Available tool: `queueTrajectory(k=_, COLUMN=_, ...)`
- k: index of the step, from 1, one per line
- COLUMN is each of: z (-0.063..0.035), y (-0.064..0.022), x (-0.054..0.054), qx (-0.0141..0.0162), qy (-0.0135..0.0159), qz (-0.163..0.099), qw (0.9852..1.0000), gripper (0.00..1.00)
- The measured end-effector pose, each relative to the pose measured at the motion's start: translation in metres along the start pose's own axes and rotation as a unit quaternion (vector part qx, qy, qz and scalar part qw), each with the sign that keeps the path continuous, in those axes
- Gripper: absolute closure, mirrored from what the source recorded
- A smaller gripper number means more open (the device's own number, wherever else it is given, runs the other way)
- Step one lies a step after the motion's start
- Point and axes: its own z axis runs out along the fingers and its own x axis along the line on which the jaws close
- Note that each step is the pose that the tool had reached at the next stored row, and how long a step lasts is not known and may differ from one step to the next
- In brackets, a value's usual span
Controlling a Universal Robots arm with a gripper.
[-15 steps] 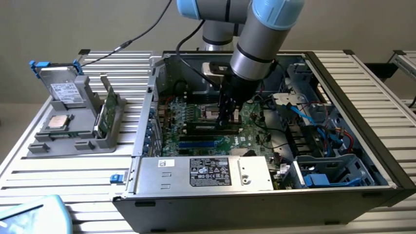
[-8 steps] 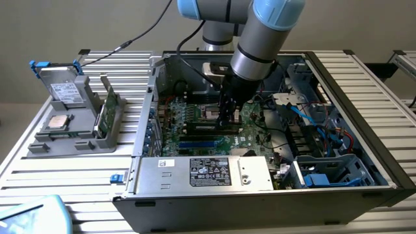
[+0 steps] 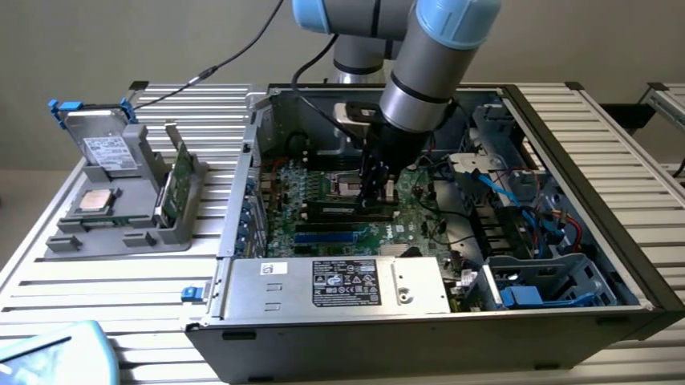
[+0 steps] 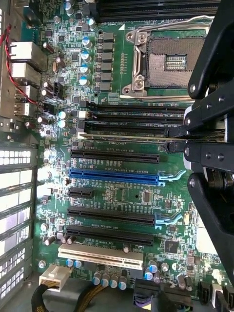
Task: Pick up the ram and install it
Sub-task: 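Insert the ram into the slot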
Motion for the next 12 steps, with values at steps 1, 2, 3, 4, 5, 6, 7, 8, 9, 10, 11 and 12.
queueTrajectory(k=1, z=0.0003, y=-0.0001, x=-0.0007, qx=-0.0001, qy=0.001, qz=0.0, qw=1.0, gripper=0.86)
queueTrajectory(k=2, z=0.0007, y=-0.0002, x=-0.0015, qx=-0.0001, qy=0.002, qz=0.001, qw=1.0, gripper=0.86)
queueTrajectory(k=3, z=0.0012, y=-0.0004, x=-0.0023, qx=-0.0002, qy=0.003, qz=0.001, qw=1.0, gripper=0.86)
queueTrajectory(k=4, z=0.0017, y=-0.0006, x=-0.0029, qx=-0.0002, qy=0.0037, qz=0.001, qw=1.0, gripper=0.86)
queueTrajectory(k=5, z=0.0024, y=-0.0008, x=-0.0038, qx=-0.0002, qy=0.0044, qz=0.001, qw=1.0, gripper=0.86)
queueTrajectory(k=6, z=0.0031, y=-0.001, x=-0.0046, qx=-0.0003, qy=0.0051, qz=0.001, qw=1.0, gripper=0.86)
queueTrajectory(k=7, z=0.0039, y=-0.0013, x=-0.0054, qx=-0.0003, qy=0.006, qz=0.002, qw=1.0, gripper=0.86)
queueTrajectory(k=8, z=0.0045, y=-0.0014, x=-0.0061, qx=-0.0004, qy=0.0072, qz=0.002, qw=1.0, gripper=0.86)
queueTrajectory(k=9, z=0.005, y=-0.0016, x=-0.0067, qx=-0.0005, qy=0.0084, qz=0.002, qw=1.0, gripper=0.86)
queueTrajectory(k=10, z=0.0056, y=-0.0018, x=-0.0076, qx=-0.0006, qy=0.0097, qz=0.003, qw=0.9999, gripper=0.86)
queueTrajectory(k=11, z=0.0061, y=-0.0019, x=-0.0086, qx=-0.0007, qy=0.011, qz=0.003, qw=0.9999, gripper=0.86)
queueTrajectory(k=12, z=0.0064, y=-0.0021, x=-0.0099, qx=-0.0007, qy=0.0123, qz=0.003, qw=0.9999, gripper=0.86)
